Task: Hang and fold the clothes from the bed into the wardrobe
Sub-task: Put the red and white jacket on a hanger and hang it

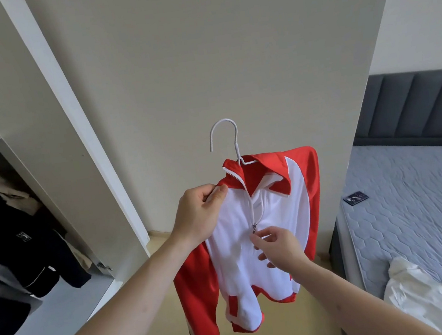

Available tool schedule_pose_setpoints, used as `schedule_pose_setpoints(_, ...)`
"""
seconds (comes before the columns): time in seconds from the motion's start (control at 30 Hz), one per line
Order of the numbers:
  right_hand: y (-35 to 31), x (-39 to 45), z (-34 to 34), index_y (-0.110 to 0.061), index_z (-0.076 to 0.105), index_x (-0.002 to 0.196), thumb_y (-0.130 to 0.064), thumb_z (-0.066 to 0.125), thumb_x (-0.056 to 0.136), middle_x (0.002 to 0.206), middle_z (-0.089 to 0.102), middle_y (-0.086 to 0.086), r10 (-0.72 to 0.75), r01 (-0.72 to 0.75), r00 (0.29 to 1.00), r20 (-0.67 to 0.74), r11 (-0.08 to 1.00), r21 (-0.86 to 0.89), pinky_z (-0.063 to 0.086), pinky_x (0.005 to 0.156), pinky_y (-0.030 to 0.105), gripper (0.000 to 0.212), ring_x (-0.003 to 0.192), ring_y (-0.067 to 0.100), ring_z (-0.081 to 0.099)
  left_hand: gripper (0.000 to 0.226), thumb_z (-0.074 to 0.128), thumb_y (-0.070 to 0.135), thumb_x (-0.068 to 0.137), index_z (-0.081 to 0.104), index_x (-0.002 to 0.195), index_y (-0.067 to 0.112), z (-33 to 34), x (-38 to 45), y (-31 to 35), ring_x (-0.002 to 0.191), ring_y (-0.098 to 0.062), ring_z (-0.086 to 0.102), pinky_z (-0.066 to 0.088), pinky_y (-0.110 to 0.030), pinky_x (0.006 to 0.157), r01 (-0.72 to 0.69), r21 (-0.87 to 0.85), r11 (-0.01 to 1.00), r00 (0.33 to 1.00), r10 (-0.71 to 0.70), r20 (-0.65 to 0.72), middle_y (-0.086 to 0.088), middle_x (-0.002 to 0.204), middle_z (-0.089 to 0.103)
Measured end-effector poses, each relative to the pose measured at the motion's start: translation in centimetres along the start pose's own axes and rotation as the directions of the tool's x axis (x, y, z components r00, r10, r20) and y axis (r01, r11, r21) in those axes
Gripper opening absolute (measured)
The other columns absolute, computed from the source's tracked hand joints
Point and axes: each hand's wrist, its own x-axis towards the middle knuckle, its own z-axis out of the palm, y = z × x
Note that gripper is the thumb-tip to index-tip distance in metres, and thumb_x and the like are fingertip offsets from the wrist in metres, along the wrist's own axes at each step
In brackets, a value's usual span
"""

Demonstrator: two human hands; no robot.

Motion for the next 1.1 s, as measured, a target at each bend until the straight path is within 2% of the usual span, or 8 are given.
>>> schedule_pose_setpoints(0.23, -0.8, 1.3, -0.1, -0.021, 0.074, 0.090, -0.047, 0.075, 0.087, 0.074, 0.075, -0.004, -0.004, 0.003, 0.999, -0.032, 1.000, -0.011, 0.051, 0.049, 0.020, 0.027, 0.063, 0.010, 0.073, 0.053, 0.058, 0.035, 0.100, 0.028, 0.063, 0.012, -0.2, -0.1, -0.2, 0.055, -0.012, 0.022, 0.020, -0.022, 0.050, 0.025, -0.034, 0.999, 1.000, -0.025, -0.003, 0.010, 0.057, 0.022)
schedule_pose_setpoints(0.43, -1.1, 1.3, -0.4, -0.013, 0.072, 0.093, -0.034, 0.064, 0.095, 0.081, 0.071, -0.002, 0.003, -0.002, 0.996, 0.093, 1.000, -0.010, 0.054, 0.056, 0.021, 0.023, 0.068, 0.009, 0.073, 0.053, 0.058, 0.036, 0.100, 0.029, 0.064, 0.011, -0.2, -0.1, -0.5, 0.056, -0.013, 0.023, 0.021, -0.024, 0.051, 0.025, 0.003, 1.000, 1.000, -0.025, -0.016, 0.007, 0.057, 0.023)
schedule_pose_setpoints(0.63, -2.3, 0.2, -2.4, -0.007, 0.072, 0.090, -0.021, 0.061, 0.092, 0.070, 0.064, -0.003, 0.025, -0.030, 0.998, 0.062, 0.997, 0.071, 0.052, 0.052, 0.023, 0.018, 0.066, 0.013, 0.072, 0.051, 0.056, 0.039, 0.099, 0.033, 0.059, 0.017, -0.4, -0.2, -2.1, 0.052, -0.012, 0.027, 0.025, -0.027, 0.051, 0.081, 0.122, 0.989, 0.994, -0.071, -0.085, 0.007, 0.050, 0.028)
schedule_pose_setpoints(0.83, -5.1, -0.5, -3.4, -0.006, 0.073, 0.088, -0.023, 0.061, 0.090, 0.062, 0.061, -0.006, -0.034, 0.032, 0.998, 0.046, 0.998, 0.053, 0.050, 0.050, 0.024, 0.021, 0.065, 0.014, 0.072, 0.049, 0.054, 0.045, 0.096, 0.036, 0.060, 0.017, -0.1, -0.1, -3.2, 0.051, -0.016, 0.032, 0.028, -0.032, 0.052, 0.131, 0.190, 0.973, 0.989, -0.115, -0.093, 0.004, 0.049, 0.034)
schedule_pose_setpoints(1.1, -9.3, -0.3, -4.2, -0.014, 0.076, 0.080, -0.027, 0.062, 0.089, 0.058, 0.060, -0.008, -0.087, 0.086, 0.996, 0.015, 0.995, 0.056, 0.047, 0.046, 0.021, 0.021, 0.057, 0.010, 0.066, 0.049, 0.056, 0.047, 0.095, 0.036, 0.059, 0.020, -0.2, 0.0, -2.9, 0.051, -0.014, 0.027, 0.023, -0.031, 0.052, 0.160, 0.170, 0.972, 0.985, -0.145, -0.099, 0.005, 0.050, 0.029)
